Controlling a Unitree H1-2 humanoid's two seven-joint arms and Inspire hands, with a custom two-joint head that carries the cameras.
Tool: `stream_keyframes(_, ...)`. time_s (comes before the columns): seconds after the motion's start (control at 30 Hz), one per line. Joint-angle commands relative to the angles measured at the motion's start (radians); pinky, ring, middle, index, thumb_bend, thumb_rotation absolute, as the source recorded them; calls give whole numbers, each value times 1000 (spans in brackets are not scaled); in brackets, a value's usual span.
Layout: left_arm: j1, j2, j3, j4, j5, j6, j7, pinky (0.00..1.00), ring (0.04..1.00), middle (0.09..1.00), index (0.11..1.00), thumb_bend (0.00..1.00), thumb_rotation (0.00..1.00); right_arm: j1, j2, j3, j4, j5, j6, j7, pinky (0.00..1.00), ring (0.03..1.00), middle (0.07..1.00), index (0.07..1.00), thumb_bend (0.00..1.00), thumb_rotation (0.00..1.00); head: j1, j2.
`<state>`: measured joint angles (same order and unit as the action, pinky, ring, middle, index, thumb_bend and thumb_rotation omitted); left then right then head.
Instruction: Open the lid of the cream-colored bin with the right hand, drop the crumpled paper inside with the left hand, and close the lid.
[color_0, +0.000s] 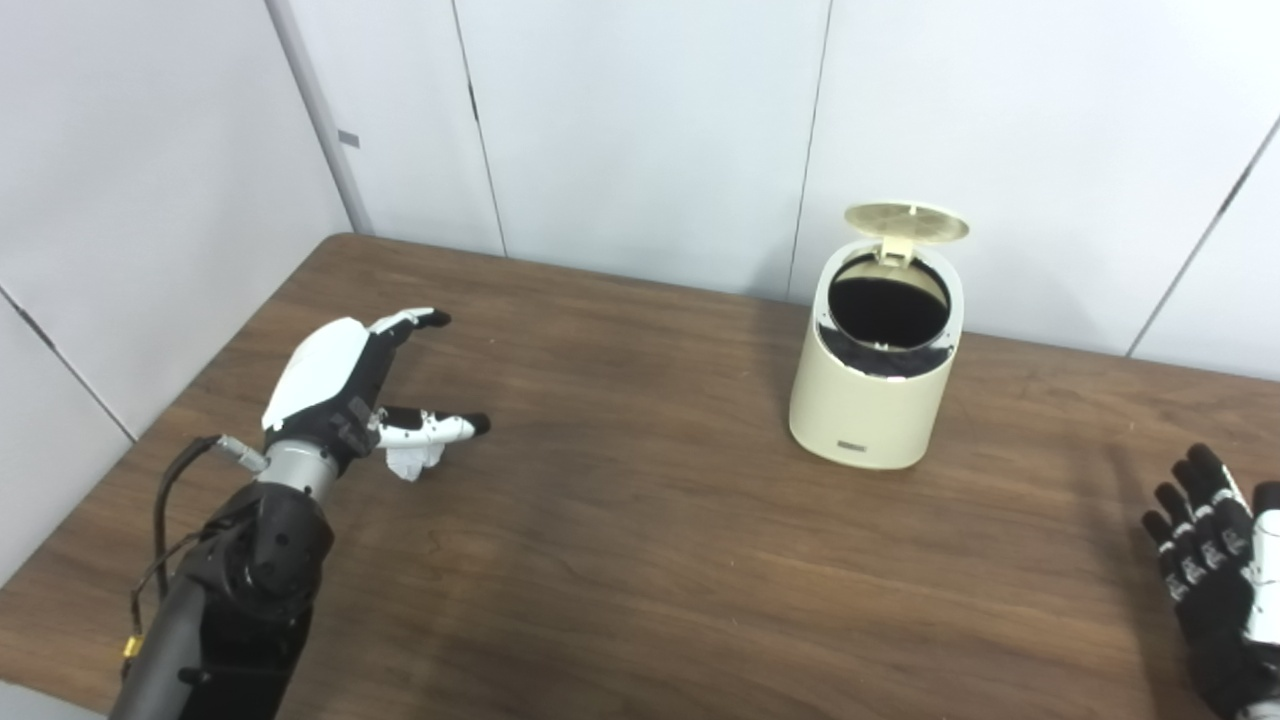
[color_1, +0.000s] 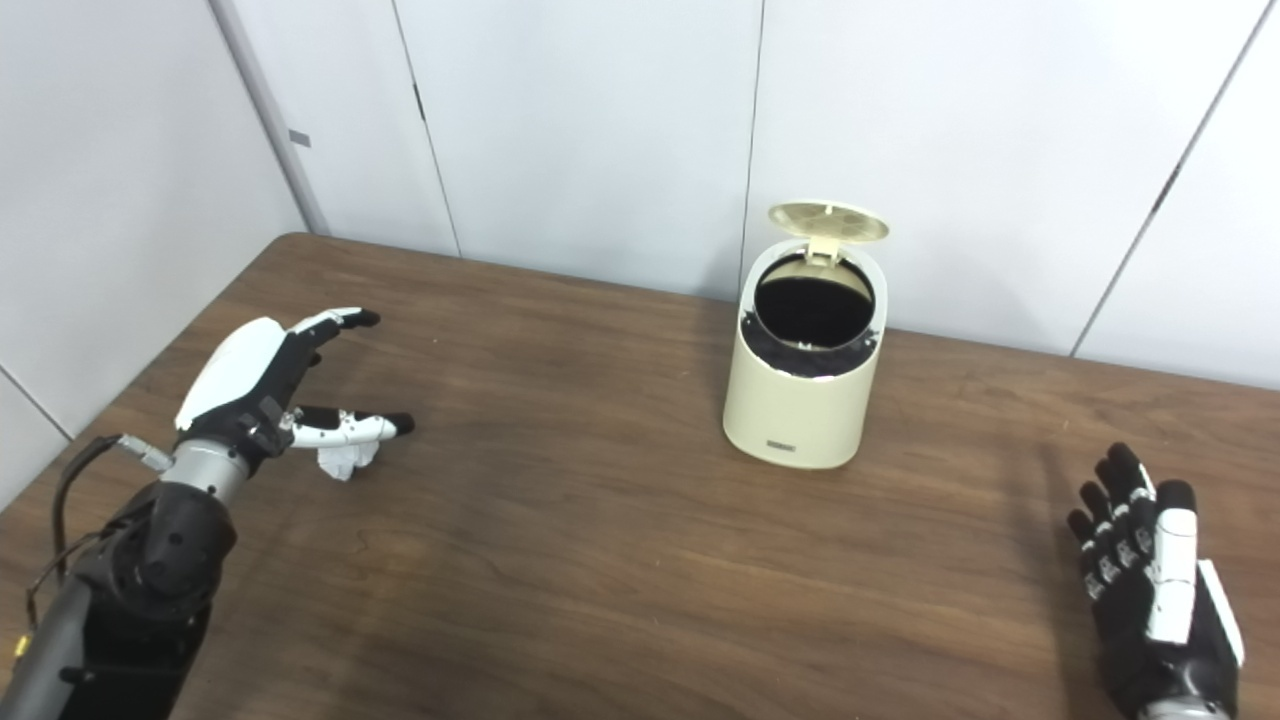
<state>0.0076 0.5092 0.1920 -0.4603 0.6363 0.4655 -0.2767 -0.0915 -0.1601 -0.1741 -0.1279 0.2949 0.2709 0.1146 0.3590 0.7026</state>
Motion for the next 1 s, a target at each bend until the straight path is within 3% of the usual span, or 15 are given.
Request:
stream_keyframes(0.0, -13, 50, 14, 10, 23, -11, 20, 869, 936, 907, 869, 898, 268, -34, -13, -2, -18, 3, -33, 10, 1000, 997, 997, 969, 441, 1000, 1, 0)
stream_keyframes(0.17, -12, 84, -13, 42, 56, -10, 7, 842, 920, 899, 868, 893, 280, -35, -15, -3, -26, 3, -23, 7, 1000, 990, 990, 962, 442, 1000, -1, 0)
stream_keyframes(0.53, -17, 131, -28, 126, 16, -38, -9, 849, 906, 888, 850, 895, 234, -38, -11, -8, -49, 11, 3, -1, 1000, 991, 992, 958, 461, 1000, -7, 1)
stream_keyframes(0.73, -25, 157, -56, 128, 35, -12, -50, 783, 877, 864, 834, 901, 257, -42, -8, -12, -46, 15, -1, -1, 1000, 983, 984, 953, 469, 989, -9, 1)
stream_keyframes(0.97, -43, 181, -79, 146, 88, 4, -131, 815, 894, 874, 843, 890, 312, -45, -3, -13, -44, 18, -3, -3, 1000, 982, 982, 946, 475, 963, -12, 2)
